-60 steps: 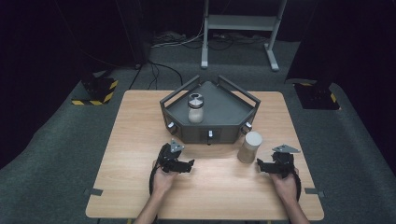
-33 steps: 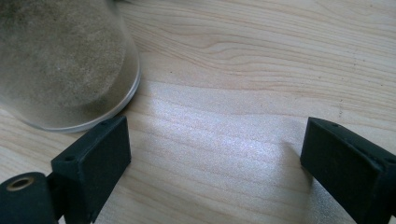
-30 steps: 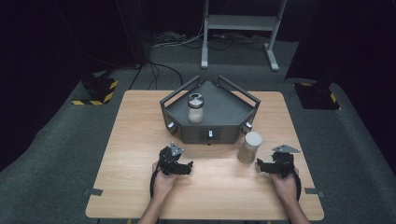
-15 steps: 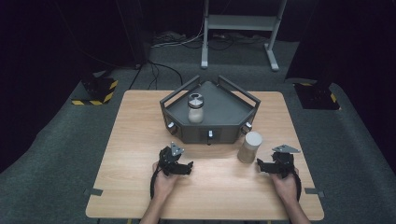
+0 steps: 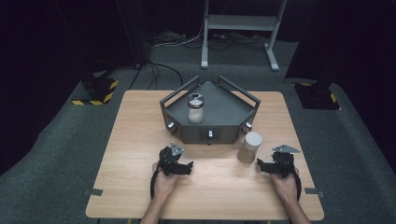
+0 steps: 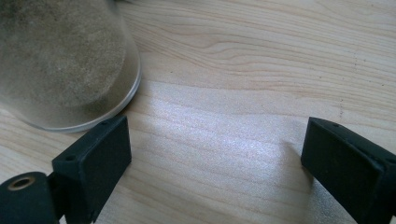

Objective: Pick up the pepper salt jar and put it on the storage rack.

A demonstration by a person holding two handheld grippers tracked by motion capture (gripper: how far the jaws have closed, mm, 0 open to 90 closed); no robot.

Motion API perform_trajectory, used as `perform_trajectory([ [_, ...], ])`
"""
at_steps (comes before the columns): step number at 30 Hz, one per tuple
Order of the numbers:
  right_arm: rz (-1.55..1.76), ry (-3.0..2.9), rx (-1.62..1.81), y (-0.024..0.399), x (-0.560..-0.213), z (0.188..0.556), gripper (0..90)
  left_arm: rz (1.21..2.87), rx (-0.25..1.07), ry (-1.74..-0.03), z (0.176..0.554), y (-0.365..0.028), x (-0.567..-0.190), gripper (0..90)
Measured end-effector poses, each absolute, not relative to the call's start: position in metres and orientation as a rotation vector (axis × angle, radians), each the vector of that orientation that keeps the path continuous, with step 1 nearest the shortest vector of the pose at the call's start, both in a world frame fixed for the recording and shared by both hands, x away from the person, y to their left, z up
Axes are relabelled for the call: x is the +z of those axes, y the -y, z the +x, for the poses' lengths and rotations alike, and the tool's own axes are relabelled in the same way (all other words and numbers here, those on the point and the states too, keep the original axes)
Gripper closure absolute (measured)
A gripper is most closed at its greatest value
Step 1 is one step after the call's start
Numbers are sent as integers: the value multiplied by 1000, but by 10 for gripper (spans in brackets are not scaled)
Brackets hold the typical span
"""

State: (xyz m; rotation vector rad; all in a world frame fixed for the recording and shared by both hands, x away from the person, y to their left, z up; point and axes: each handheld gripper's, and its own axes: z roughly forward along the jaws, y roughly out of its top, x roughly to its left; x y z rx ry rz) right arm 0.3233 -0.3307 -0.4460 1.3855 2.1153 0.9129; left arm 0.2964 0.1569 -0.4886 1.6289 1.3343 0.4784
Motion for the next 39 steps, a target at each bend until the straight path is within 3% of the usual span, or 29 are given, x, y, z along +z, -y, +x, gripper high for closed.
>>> perform_trajectory([
  [39,1355,-2162,941,337,-445,322,29,1628,478,-1335,296,-157,-489,90],
])
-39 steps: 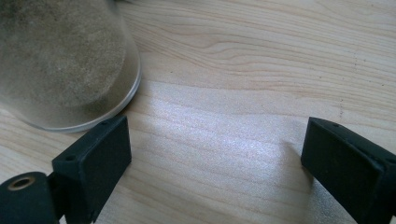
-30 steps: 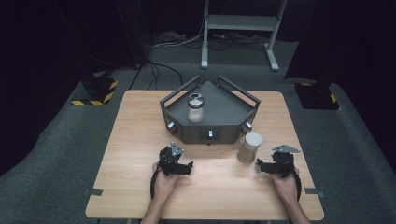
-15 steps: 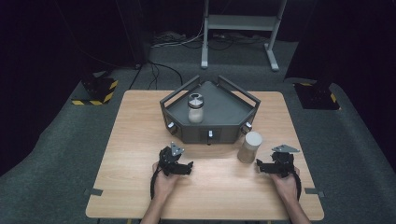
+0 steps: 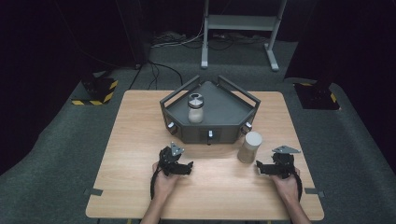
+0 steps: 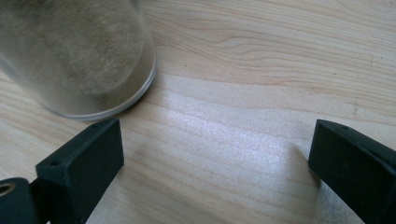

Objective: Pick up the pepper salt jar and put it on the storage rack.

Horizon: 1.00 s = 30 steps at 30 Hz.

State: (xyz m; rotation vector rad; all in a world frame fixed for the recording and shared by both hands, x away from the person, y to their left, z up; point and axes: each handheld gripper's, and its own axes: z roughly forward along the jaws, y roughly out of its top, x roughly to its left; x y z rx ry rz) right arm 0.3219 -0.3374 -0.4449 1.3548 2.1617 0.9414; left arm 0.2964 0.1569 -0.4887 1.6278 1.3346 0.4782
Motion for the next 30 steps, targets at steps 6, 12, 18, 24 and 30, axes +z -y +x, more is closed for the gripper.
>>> perform_trajectory([
  [6,1338,-2174,952,339,-443,317,30,1626,478,-1335,296,-157,-489,90],
  [12,1307,-2194,966,340,-442,312,32,1626,478,-1335,296,-157,-489,90],
  [18,1275,-2220,988,339,-442,308,35,1625,478,-1335,296,-157,-489,90],
  [24,1243,-2244,1008,335,-440,307,49,1626,478,-1335,296,-157,-489,90],
  [30,1227,-2260,1026,332,-439,308,59,1625,478,-1335,296,-157,-489,90],
])
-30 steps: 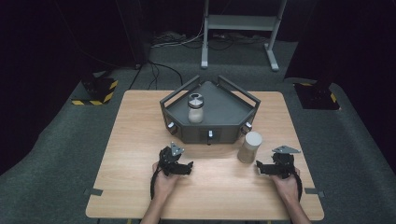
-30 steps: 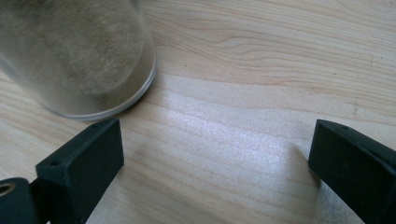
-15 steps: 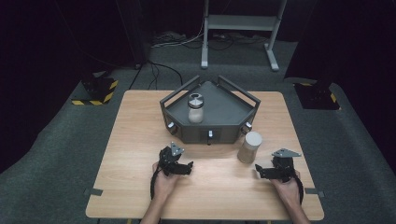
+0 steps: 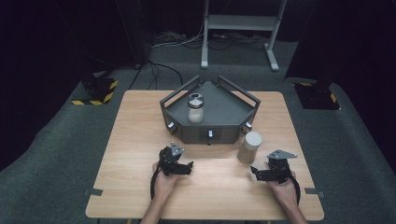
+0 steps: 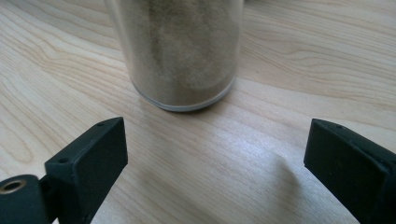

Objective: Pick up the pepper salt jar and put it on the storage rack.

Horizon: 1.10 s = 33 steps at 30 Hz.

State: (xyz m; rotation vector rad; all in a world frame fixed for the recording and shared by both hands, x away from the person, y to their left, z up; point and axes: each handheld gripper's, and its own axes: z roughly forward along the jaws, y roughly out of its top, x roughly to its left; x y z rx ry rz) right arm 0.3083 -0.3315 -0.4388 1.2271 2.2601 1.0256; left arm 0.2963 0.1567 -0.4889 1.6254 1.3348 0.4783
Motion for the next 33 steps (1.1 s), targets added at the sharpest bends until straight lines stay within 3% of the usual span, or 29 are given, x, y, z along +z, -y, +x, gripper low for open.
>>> perform_trajectory([
  [33,1159,-2230,1143,316,-425,327,107,1625,478,-1335,296,-157,-489,90],
])
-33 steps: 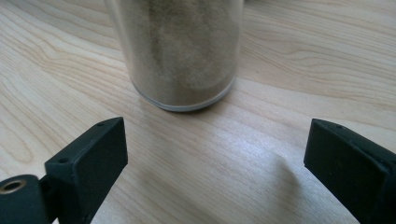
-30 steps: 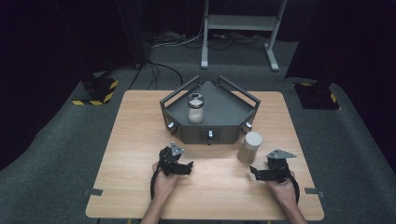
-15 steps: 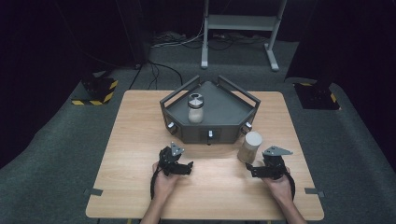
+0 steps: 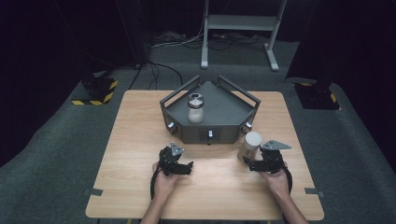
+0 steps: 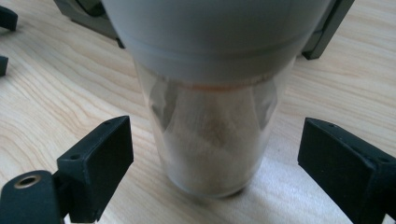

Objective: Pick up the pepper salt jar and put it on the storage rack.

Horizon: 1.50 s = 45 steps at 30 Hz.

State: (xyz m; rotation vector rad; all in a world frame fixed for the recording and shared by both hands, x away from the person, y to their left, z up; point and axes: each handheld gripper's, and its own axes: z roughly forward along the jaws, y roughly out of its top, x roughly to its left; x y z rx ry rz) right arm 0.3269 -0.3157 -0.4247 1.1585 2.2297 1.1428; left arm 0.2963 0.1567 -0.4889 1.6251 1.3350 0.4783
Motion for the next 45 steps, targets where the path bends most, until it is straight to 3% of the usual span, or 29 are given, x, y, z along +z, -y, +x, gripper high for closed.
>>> perform_trajectory([
  [45,1136,-2178,1268,314,-423,342,313,1626,478,-1335,296,-157,-489,90],
])
